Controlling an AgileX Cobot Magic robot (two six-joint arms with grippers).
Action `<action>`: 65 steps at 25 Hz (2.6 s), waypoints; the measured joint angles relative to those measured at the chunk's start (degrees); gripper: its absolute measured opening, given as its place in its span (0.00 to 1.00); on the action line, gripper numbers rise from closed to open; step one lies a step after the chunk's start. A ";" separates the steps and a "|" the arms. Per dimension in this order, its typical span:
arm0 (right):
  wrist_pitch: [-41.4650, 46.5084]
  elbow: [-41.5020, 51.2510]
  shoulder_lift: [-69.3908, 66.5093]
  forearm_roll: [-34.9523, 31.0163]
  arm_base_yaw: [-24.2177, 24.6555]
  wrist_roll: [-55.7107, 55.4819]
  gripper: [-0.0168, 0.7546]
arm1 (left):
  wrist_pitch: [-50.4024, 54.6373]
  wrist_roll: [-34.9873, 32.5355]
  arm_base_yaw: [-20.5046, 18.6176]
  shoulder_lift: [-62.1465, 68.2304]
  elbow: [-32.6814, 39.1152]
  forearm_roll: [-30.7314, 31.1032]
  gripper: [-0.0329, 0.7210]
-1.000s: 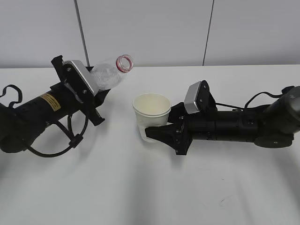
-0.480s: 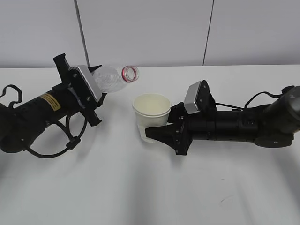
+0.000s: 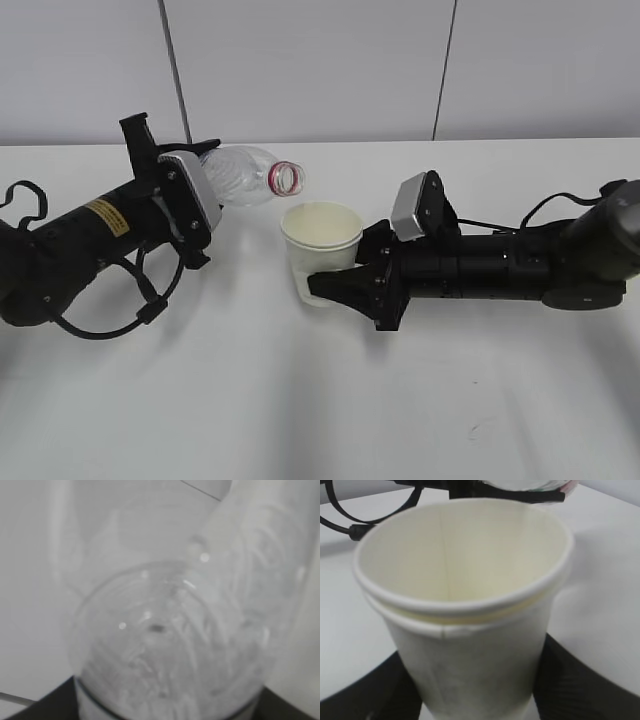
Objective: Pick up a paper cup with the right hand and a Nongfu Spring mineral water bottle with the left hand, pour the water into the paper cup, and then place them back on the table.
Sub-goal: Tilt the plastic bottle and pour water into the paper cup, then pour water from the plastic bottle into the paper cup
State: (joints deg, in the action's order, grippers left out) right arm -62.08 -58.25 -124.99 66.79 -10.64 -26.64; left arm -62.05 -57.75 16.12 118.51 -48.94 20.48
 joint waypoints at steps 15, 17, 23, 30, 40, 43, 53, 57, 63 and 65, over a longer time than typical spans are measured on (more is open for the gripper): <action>1.97 -0.65 0.00 3.10 0.00 -2.14 0.60 | 0.00 -6.91 0.00 0.00 0.00 0.00 0.52; 2.51 -0.65 0.00 3.32 0.00 -2.14 0.60 | 0.00 -7.50 0.05 0.00 0.00 0.00 0.52; 3.33 -0.65 0.00 3.80 0.00 -2.29 0.60 | 0.00 -9.06 0.11 0.00 0.00 0.00 0.52; 5.36 -1.94 0.00 6.98 -0.20 -4.98 0.60 | 0.00 -11.72 0.11 0.00 0.00 0.00 0.52; 7.35 -2.27 0.00 7.55 -1.23 -5.34 0.60 | 0.00 -14.77 0.21 0.00 0.00 0.00 0.52; 7.58 -2.30 0.00 7.64 -1.23 -5.34 0.60 | 0.00 -16.49 0.21 0.00 0.00 0.00 0.52; 7.70 -2.30 0.00 7.64 -1.23 -5.47 0.60 | 0.00 -17.92 0.21 0.00 0.00 -0.06 0.52; 7.70 -2.30 0.00 7.64 -1.23 -5.60 0.60 | 0.00 -18.05 0.21 0.00 0.00 -0.31 0.52; 7.70 -2.30 0.00 8.08 -1.23 -5.60 0.60 | 0.00 -19.95 0.21 0.00 0.00 -2.34 0.52; 7.70 -2.30 0.00 8.10 -1.23 -5.60 0.60 | 0.00 -20.03 0.21 0.00 0.00 -2.40 0.52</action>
State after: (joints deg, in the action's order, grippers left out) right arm -54.37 -60.55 -124.99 74.89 -11.87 -32.24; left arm -62.05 -77.79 16.33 118.51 -48.94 18.08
